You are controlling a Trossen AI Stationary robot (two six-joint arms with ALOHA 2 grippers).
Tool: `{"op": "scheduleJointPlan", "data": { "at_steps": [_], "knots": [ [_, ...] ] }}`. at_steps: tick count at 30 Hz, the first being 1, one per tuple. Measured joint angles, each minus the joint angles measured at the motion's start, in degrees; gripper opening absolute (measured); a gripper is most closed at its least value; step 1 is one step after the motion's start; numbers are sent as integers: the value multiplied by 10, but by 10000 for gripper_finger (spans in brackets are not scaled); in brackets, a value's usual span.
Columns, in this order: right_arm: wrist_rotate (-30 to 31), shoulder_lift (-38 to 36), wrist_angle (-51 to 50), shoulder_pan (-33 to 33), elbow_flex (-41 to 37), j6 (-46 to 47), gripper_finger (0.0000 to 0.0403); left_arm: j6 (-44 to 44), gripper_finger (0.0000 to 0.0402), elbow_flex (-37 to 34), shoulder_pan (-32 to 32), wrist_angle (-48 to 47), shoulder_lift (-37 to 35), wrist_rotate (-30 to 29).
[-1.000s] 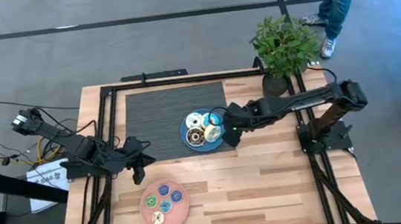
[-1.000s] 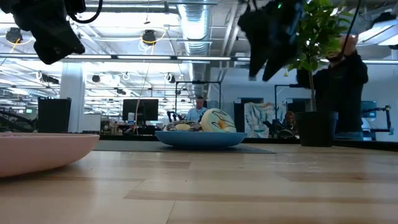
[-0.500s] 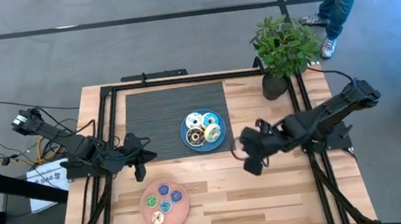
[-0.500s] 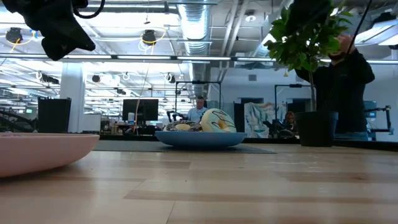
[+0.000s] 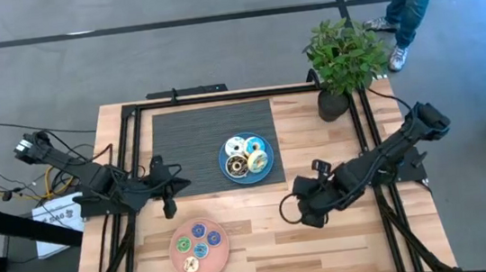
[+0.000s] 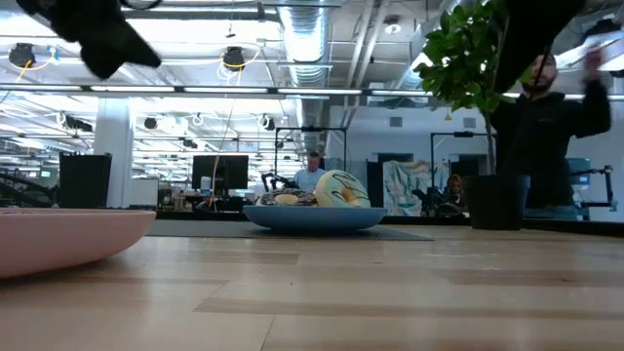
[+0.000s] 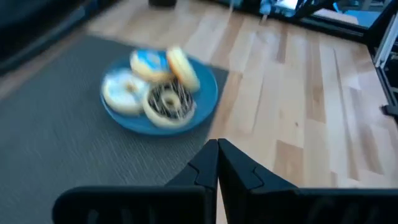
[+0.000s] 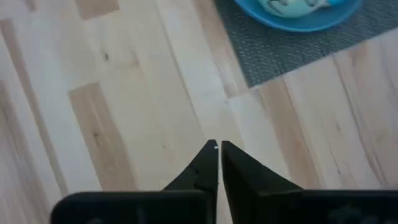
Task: Pick & Place donuts
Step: Return to Home Position
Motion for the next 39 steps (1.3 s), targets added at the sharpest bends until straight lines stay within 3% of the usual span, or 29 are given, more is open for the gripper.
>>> {"op": "scheduleJointPlan", "data": {
  "at_steps": [5,12,16,20,24,31,39],
  "knots": [
    [-1,14,34,2,0,11,9,102,0,7,-21,-7,-60,-49],
    [37,10,89,-2,0,15,4,142,0,-16,-61,-58,-221,-102],
    [39,10,104,-11,0,16,1,231,0,-95,-64,57,-304,-39],
    [39,10,115,-28,0,15,1,338,0,-216,-53,280,-349,34],
    [38,10,125,-47,0,7,1,387,0,-297,-25,408,-368,42],
    [31,10,140,-76,0,5,0,387,0,-310,46,355,-443,134],
    [30,10,159,-85,0,5,0,381,0,-301,129,311,-442,222]
  ]
}}
